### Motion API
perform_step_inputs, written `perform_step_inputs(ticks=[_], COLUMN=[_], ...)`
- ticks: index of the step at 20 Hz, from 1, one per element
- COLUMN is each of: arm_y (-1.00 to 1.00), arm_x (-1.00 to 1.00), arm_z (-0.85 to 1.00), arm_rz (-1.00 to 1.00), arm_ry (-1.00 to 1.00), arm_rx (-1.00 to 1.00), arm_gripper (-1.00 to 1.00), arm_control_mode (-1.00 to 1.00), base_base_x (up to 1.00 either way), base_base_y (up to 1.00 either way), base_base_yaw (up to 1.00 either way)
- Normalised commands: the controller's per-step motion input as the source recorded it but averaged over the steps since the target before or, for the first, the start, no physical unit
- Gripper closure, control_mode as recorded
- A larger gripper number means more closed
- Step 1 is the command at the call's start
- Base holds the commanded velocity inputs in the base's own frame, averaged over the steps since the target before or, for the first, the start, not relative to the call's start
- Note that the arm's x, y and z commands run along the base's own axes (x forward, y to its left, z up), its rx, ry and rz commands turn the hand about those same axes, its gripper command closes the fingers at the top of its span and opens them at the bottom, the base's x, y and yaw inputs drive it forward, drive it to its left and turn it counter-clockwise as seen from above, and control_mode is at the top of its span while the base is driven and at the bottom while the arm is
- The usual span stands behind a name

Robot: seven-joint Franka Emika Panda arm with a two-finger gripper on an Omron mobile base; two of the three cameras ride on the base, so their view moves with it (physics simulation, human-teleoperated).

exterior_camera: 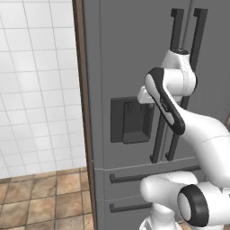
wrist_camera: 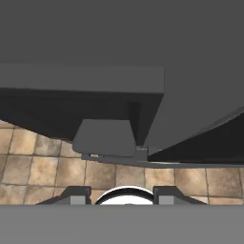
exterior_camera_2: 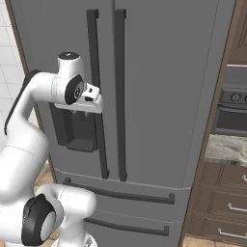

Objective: Take the lemon wedge from the fridge and place it on the plate with fish on the dining counter.

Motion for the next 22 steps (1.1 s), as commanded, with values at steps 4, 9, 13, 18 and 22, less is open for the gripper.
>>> perform_step_inputs(ticks=[4, 9, 13, 18, 22], arm_y=[-0.03, 0.0, -0.16, 0.0, 0.0], arm_x=[-0.09, -0.03, -0.17, 0.0, 0.0], arm_z=[0.0, 0.0, -0.08, 0.0, 0.0], arm_rz=[0.0, 0.0, -0.01, 0.0, 0.0], arm_ry=[-0.01, 0.0, 0.0, 0.0, 0.0], arm_rx=[0.0, 0.0, 0.0, 0.0, 0.0], arm_gripper=[-1.0, -1.0, -1.0, -1.0, -1.0], arm_control_mode=[-1.0, -1.0, 1.0, 1.0, 1.0], base_base_x=[0.0, 0.0, -0.05, -0.36, -0.35], base_base_y=[0.0, 0.0, -0.06, -0.36, -0.43], base_base_yaw=[0.0, 0.0, 0.0, -0.02, -0.02])
